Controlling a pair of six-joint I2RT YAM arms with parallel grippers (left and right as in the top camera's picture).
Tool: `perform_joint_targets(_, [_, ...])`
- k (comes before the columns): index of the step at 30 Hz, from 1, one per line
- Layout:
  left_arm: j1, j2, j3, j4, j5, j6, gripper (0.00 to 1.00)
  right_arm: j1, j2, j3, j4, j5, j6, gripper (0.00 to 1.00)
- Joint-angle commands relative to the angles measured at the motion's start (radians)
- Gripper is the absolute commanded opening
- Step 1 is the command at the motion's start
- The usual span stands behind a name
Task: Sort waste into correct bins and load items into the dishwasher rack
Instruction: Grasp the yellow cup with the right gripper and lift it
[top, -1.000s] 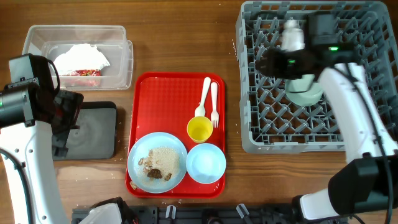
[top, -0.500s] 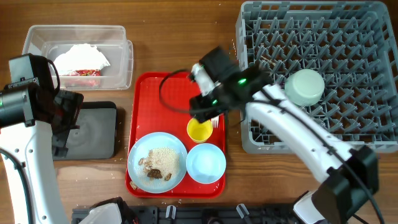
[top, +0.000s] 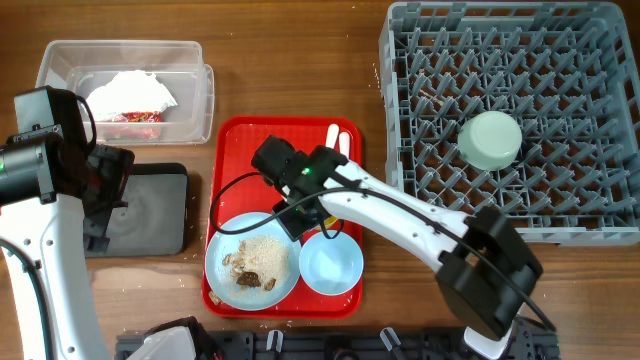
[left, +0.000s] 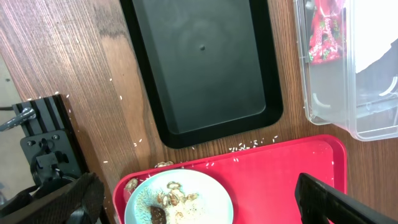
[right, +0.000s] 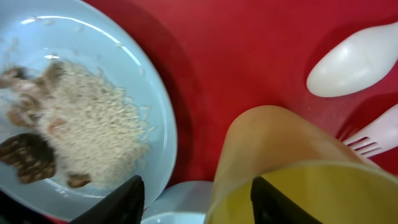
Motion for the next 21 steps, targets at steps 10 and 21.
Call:
perform_joint_targets(10, [0.004, -0.006, -0.004, -0.002, -0.016, -0.017, 1.0, 0.004, 0.043, 0.029, 0.0, 0.051, 0.015, 0.35])
perform_joint_targets(21, [0.004, -0.006, -0.004, -0.002, -0.016, -0.017, 1.0, 0.004, 0.043, 0.049, -0.01, 0.051, 0.016, 0.09])
